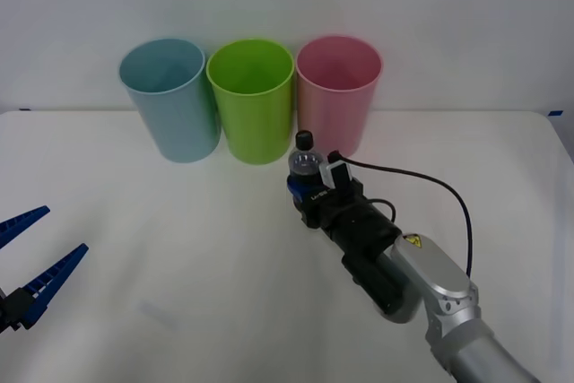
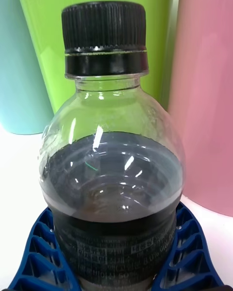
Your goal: Grasp the object on the table and drop it into the matching bin: aluminum can to the light blue bin, PET bottle to the pink bin.
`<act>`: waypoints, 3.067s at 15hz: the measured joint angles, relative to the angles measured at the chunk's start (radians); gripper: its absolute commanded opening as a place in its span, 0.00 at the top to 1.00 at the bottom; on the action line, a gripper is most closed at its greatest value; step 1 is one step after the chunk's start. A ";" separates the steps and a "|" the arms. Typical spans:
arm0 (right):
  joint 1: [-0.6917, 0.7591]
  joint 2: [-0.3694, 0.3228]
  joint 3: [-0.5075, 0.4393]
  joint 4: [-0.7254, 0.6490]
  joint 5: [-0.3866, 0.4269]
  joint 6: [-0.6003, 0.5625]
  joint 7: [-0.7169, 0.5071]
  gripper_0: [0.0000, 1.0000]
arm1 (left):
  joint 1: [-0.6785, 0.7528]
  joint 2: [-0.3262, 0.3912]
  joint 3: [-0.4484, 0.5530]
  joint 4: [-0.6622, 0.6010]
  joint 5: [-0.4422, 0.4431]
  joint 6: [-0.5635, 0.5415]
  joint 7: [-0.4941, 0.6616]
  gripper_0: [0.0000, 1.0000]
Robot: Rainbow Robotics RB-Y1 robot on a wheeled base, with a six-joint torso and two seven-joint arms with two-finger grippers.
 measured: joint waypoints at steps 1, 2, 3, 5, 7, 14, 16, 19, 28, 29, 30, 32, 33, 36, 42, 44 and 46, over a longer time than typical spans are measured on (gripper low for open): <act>0.000 -0.001 -0.002 0.000 -0.001 -0.004 0.000 1.00 | 0.000 0.000 0.000 0.000 0.000 0.000 0.000 0.00; 0.000 -0.004 -0.004 -0.005 -0.003 -0.011 -0.001 1.00 | 0.000 0.000 0.000 0.000 0.000 0.000 0.000 0.00; 0.002 -0.008 -0.006 -0.013 -0.006 -0.022 -0.002 1.00 | 0.000 0.000 0.000 0.000 0.000 0.000 0.000 0.00; 0.012 -0.026 -0.007 -0.042 -0.014 -0.052 -0.011 1.00 | 0.000 0.000 0.000 0.000 0.000 0.000 0.000 0.00; 0.042 -0.064 -0.007 -0.112 -0.028 -0.068 -0.027 1.00 | 0.000 0.000 0.000 0.000 0.000 0.000 0.000 0.00; 0.182 -0.268 -0.011 -0.454 -0.033 -0.157 -0.272 1.00 | 0.000 0.000 0.000 0.000 0.000 0.000 0.000 0.00; 0.205 -0.307 -0.035 -0.531 -0.034 -0.186 -0.332 1.00 | 0.000 0.000 0.000 0.000 0.000 0.000 0.000 0.00; 0.206 -0.353 -0.071 -0.619 -0.034 -0.208 -0.420 1.00 | 0.000 0.000 0.000 0.000 0.000 0.000 0.000 0.00; 0.026 -0.487 -0.119 -0.639 -0.033 -0.168 -0.666 1.00 | 0.000 0.000 0.000 0.000 0.000 0.000 0.000 0.00; 0.002 -0.487 -0.123 -0.613 -0.033 -0.168 -0.668 1.00 | 0.000 0.000 0.000 0.000 0.000 0.000 0.000 0.00; -0.031 -0.485 -0.124 -0.576 -0.033 -0.167 -0.669 1.00 | 0.000 0.000 0.000 0.000 0.000 0.000 0.000 0.00; -0.103 -0.469 -0.126 -0.489 -0.033 -0.167 -0.667 1.00 | 0.000 0.000 0.000 0.000 0.000 0.000 0.000 0.00; -0.141 -0.457 -0.126 -0.442 -0.033 -0.167 -0.664 1.00 | 0.000 0.000 0.000 0.000 0.000 0.000 0.000 0.00; -0.238 -0.418 -0.128 -0.310 -0.020 -0.166 -0.658 1.00 | 0.000 0.000 0.000 0.000 0.000 0.000 0.000 0.00; -0.373 -0.311 -0.157 -0.113 0.072 -0.159 -0.653 1.00 | 0.000 0.000 0.000 0.000 0.000 0.000 0.000 0.00; -0.405 -0.268 -0.176 -0.060 0.119 -0.155 -0.652 1.00 | 0.000 0.000 0.000 0.000 0.000 0.000 0.000 0.00; -0.431 -0.242 -0.179 -0.020 0.136 -0.138 -0.646 1.00 | 0.000 0.000 0.000 0.000 0.000 0.000 0.000 0.00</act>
